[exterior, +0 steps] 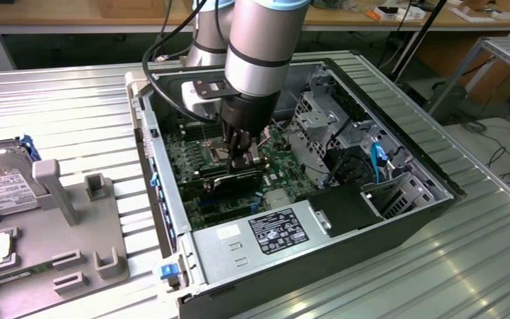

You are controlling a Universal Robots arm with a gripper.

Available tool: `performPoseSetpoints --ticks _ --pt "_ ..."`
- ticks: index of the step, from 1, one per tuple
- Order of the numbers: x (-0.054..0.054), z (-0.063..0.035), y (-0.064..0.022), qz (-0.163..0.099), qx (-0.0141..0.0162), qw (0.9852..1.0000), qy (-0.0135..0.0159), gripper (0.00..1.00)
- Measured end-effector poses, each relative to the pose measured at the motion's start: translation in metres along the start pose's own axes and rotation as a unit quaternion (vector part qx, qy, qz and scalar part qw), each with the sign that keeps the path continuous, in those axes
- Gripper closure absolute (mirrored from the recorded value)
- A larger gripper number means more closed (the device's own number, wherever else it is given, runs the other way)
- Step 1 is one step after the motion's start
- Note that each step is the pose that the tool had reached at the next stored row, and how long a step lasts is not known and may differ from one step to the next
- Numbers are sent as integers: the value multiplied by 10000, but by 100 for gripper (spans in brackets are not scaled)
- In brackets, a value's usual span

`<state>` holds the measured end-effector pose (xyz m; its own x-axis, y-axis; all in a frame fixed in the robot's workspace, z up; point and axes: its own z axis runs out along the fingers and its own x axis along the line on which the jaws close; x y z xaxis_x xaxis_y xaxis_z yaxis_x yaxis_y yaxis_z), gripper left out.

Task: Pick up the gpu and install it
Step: 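Press down on the gpu until it lock into place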

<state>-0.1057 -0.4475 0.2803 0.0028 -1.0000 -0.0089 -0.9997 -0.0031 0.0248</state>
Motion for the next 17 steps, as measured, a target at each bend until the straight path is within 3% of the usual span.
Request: performPoseSetpoints --ticks 7,10,12,15,17 --pt "0 0 0 0 0 10000 0 89" --pt "-1 -72 8 0 0 10000 0 89" --pt "-1 -114 20 0 1 10000 -26 89" --pt "-2 -171 46 -1 19 10000 -38 89" --pt "-1 -170 126 -2 53 10000 -38 89"
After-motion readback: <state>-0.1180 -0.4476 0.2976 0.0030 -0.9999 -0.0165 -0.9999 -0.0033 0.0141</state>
